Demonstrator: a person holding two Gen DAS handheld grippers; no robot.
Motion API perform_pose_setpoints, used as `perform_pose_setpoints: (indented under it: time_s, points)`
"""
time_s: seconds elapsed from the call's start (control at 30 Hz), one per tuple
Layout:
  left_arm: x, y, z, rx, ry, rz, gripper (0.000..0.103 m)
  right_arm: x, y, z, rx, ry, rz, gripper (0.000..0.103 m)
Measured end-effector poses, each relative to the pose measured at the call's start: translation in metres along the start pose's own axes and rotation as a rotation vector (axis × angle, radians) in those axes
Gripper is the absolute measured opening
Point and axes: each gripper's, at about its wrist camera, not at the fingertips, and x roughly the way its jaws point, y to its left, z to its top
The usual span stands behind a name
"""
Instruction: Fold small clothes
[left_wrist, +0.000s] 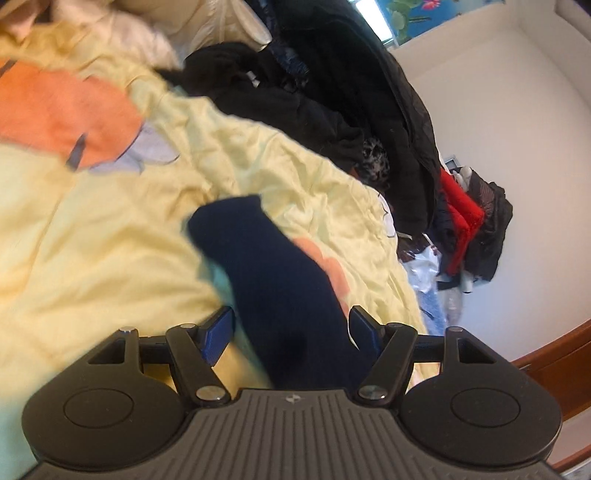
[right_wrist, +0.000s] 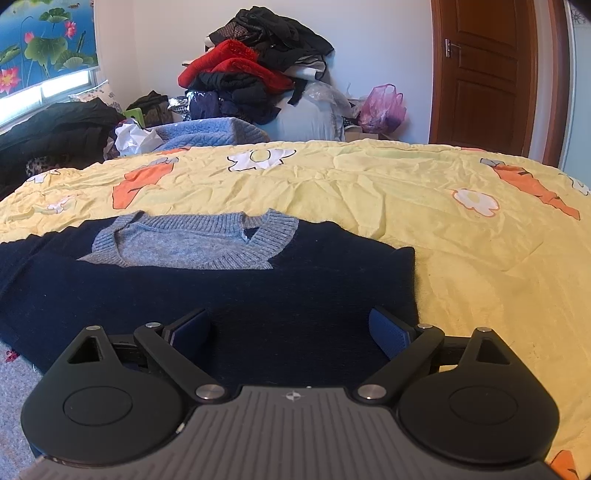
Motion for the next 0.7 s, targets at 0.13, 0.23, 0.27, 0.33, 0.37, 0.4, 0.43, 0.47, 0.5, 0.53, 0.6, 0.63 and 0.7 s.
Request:
perform_pose_setpoints:
  time_s: [0.13,0.23,0.27,0.33,0.37,0.4,0.43,0.47,0.5,0.53,0.6,0.63,0.7]
  points:
    - [0.014,-0.018,-0.001,0.106,-0.022,0.133,0.013,0.0,-0.001,0.001,0.006,-0.001,0.005,0.095]
    - [0.016,-0.032,-0.01,0.205,-0.039,0.233,0.003,-0.001,-0.002,0.001,0.011,-0.003,0.009,0.095]
    - [0.009,-0.04,-0.016,0.246,-0.064,0.245,0.003,-0.001,-0.002,0.001,0.012,-0.003,0.009,0.095]
    - [-0.003,-0.066,-0.03,0.334,-0.117,0.233,0.003,0.0,-0.002,0.001,0.011,-0.002,0.009,0.095]
    - [-0.011,-0.082,-0.041,0.377,-0.137,0.202,0.003,0.0,-0.002,0.001,0.011,-0.002,0.01,0.095]
    - [-0.019,-0.1,-0.056,0.427,-0.151,0.156,0.003,-0.001,-0.002,0.001,0.012,-0.003,0.011,0.095]
    - [-0.028,-0.12,-0.074,0.483,-0.161,0.104,0.003,-0.001,-0.002,0.001,0.015,-0.003,0.013,0.095]
    - [-0.036,-0.14,-0.097,0.552,-0.163,0.048,0.003,-0.001,-0.003,0.001,0.018,-0.004,0.015,0.095]
    - [-0.042,-0.16,-0.125,0.639,-0.161,-0.004,0.003,-0.001,-0.003,0.001,0.02,-0.005,0.016,0.095]
    - [-0.048,-0.179,-0.158,0.739,-0.159,-0.055,0.003,-0.002,-0.003,0.001,0.021,-0.005,0.017,0.095]
    - [-0.056,-0.206,-0.229,0.927,-0.104,-0.164,0.003,-0.002,-0.004,0.001,0.028,-0.007,0.022,0.095]
    - [-0.056,-0.213,-0.263,1.0,-0.049,-0.2,0.003,-0.002,-0.006,0.001,0.033,-0.008,0.026,0.095]
    - [-0.051,-0.222,-0.327,1.162,0.057,-0.227,0.003,-0.002,-0.006,0.001,0.041,-0.011,0.033,0.095]
